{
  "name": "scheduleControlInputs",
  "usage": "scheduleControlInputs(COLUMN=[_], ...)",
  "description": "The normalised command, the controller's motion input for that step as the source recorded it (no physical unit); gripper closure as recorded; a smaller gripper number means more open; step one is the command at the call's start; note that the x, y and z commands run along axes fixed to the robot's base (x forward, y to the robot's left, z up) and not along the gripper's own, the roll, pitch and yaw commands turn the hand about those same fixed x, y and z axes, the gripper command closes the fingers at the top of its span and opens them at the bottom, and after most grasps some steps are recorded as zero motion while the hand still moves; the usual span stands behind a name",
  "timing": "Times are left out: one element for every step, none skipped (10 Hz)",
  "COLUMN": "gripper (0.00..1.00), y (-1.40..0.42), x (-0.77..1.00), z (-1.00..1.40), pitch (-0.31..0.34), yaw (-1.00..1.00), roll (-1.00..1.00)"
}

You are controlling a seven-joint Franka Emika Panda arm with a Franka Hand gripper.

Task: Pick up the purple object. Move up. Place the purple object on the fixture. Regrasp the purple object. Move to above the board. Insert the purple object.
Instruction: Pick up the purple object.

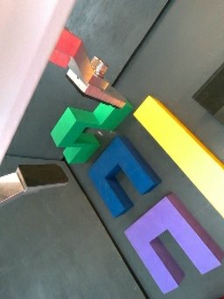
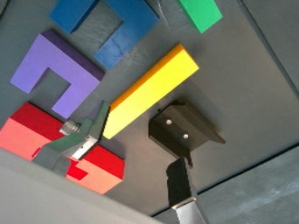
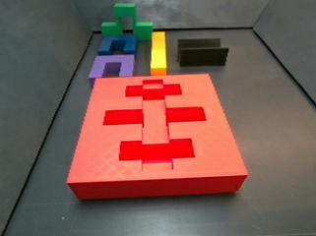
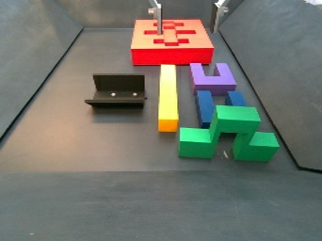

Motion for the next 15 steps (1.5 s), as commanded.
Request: scheduleControlInputs(gripper=[0.00,0.00,0.00,0.00,0.00,0.00,0.00,0.00,0.00,0.00,0.00,0.00,0.00,0.00,0.00], y=[-0.03,0.00,-0.15,-0.74,-1.00,-1.00,-1.00,-1.00,-1.00,-0.94,-0.89,-0.60,-0.47,-0.19,0.00], x=[0.00,0.00,-0.09,-0.20,0.00,0.00,0.00,0.03,0.00,0.00,-0.12,-0.22,-0.18,-0.21,-0.15], z=[0.00,0.00,-0.01,-0.12,-0.29,-0.35,-0.47,-0.61,-0.74,-0.71,-0.71,-0.61,-0.58,-0.39,-0.19], pitch=[0.000,0.000,0.000,-0.043,0.000,0.000,-0.010,-0.064,-0.163,-0.176,-0.196,-0.197,-0.189,-0.123,-0.010], yaw=[0.00,0.00,0.09,0.20,0.04,0.04,0.00,0.00,0.00,0.02,0.00,0.00,0.00,0.00,-0.06], roll=[0.00,0.00,-0.04,0.00,0.00,0.00,0.09,0.05,0.00,-0.03,-0.03,-0.09,-0.12,-0.07,0.00])
